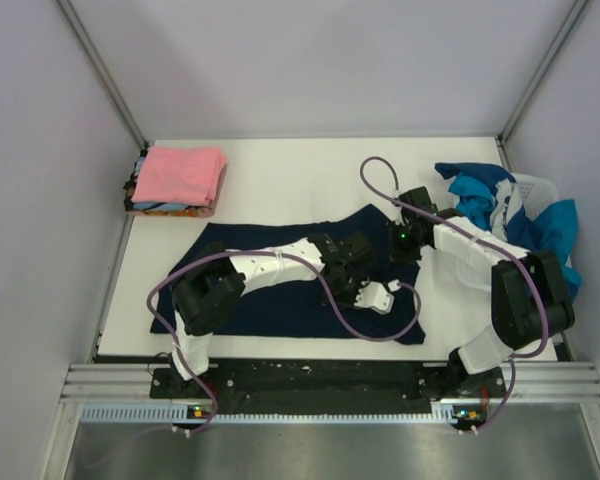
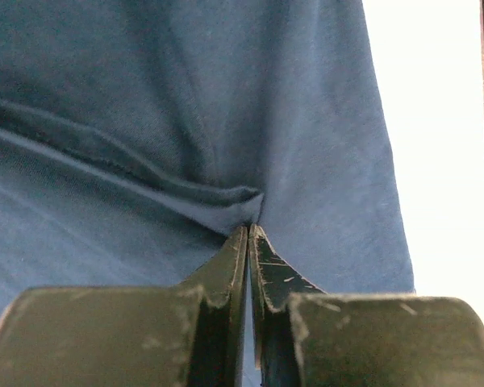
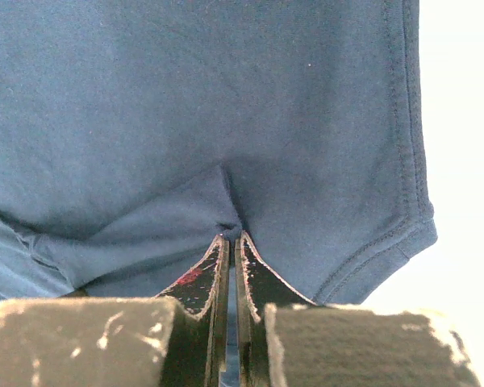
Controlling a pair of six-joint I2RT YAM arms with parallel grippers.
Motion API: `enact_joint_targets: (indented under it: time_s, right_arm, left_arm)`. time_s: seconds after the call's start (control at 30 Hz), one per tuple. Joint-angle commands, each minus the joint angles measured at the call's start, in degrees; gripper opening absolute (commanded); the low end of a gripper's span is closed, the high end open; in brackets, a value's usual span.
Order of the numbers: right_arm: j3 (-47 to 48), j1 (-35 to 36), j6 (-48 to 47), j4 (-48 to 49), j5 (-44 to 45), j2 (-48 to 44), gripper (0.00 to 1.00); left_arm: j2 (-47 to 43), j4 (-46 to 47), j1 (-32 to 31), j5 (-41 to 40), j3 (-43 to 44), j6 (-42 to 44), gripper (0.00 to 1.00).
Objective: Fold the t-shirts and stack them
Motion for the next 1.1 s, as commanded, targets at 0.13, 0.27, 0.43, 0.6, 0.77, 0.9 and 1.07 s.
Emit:
enact_joint_targets:
  time_s: [0.13, 0.27, 0.43, 0.6, 0.77, 0.9, 1.07]
  right_arm:
    - [1.6, -0.1, -1.3, 0.6, 0.5, -2.4, 0.00]
    - [1.2, -0.2, -1.4, 0.7, 0.5, -2.4, 0.00]
    - [0.9, -0.1, -1.8, 0.6, 0.4, -2.4, 0.00]
    - [0.7, -0.2, -2.0, 0.6, 0.6, -2.6, 0.00]
    - [0.9, -0.1, -2.0, 0.6, 1.0, -2.4, 0.00]
    - [0.2, -0.1, -2.4, 0.6, 1.6, -3.3, 0.00]
    - [0.4, -0.1, -2.7, 0.3, 2.0, -3.9, 0.00]
  left_arm:
    - [-0.8, 1.6, 1.0, 2.5, 2.0, -2.6, 0.27]
    - [1.9, 0.7, 1.0, 2.7, 4.7, -3.4, 0.32]
    - [2.7, 2.3, 0.6, -0.6, 4.4, -1.9, 0.34]
    - [3.3, -1.2, 0.5, 1.4, 4.3, 0.8, 0.39]
    - [4.6, 0.2, 0.2, 1.1, 4.9, 0.0, 0.21]
    - [5.1, -2.2, 0.3, 1.5, 6.0, 0.5, 0.00]
    - [0.6, -1.5, 0.8, 1.5, 4.8, 0.1, 0.00]
